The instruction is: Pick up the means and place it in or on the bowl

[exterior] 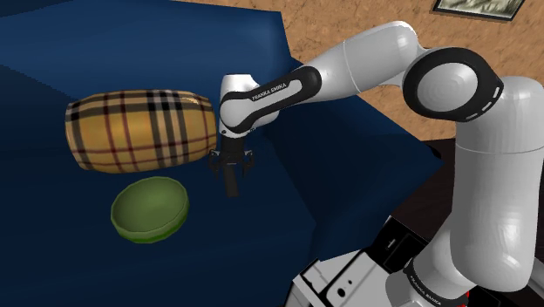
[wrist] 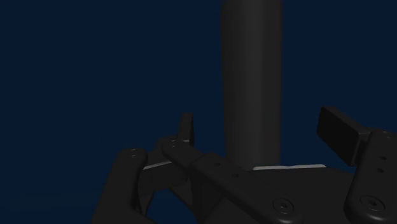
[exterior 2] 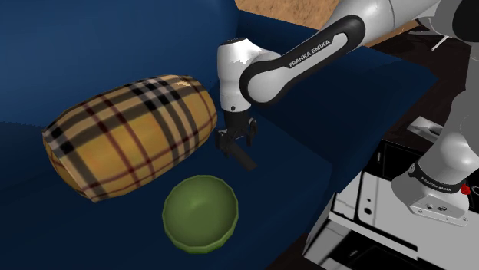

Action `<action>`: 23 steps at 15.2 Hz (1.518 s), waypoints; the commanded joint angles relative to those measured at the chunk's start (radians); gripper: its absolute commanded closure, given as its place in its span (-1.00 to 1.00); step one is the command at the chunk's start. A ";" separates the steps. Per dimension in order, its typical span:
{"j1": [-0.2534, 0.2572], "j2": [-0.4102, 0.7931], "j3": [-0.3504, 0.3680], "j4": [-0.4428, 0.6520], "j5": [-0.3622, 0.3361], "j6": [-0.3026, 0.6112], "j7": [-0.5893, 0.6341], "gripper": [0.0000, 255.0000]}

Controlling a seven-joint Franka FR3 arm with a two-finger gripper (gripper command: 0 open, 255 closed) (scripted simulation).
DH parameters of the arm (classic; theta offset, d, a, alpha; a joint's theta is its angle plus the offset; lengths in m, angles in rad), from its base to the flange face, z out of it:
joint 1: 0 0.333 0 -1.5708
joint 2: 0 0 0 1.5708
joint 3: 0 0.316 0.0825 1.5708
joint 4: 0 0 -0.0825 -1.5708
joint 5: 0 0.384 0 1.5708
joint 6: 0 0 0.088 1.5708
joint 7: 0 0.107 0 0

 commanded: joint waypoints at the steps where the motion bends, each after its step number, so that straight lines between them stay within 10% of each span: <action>1: 0.000 0.001 0.000 0.000 0.000 0.001 0.000 -1.00; 4: 0.000 0.001 0.000 0.000 0.000 0.001 0.000 -1.00; 5: 0.000 0.001 0.000 0.000 0.000 0.001 0.000 1.00; 23: -0.005 -0.056 0.005 0.042 0.007 -0.096 0.010 1.00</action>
